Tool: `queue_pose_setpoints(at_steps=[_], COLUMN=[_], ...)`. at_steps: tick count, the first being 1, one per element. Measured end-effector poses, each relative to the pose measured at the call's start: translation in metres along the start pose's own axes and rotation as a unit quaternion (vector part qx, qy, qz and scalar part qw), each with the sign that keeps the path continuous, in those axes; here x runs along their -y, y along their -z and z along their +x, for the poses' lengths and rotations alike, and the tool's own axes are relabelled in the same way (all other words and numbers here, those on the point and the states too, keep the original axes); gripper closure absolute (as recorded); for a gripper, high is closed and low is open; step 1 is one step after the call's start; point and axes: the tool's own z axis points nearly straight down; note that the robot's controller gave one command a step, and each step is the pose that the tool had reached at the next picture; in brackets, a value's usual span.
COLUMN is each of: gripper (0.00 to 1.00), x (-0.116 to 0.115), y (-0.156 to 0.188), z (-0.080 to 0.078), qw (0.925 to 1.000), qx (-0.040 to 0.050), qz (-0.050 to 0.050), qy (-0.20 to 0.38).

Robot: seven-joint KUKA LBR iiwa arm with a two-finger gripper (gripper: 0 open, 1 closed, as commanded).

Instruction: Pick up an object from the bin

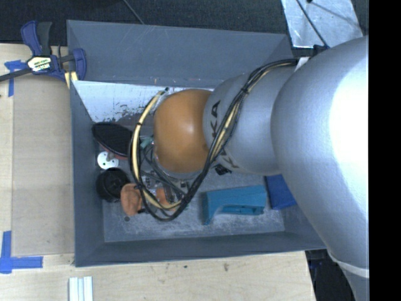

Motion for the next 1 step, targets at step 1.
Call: queue_pose_setpoints(at_steps=[1], gripper=[1.0], x=[0.0005], y=[0.0164], z=[0.0017], qw=[1.0], qx=[-0.0031], qz=[0.001], qy=[0.0])
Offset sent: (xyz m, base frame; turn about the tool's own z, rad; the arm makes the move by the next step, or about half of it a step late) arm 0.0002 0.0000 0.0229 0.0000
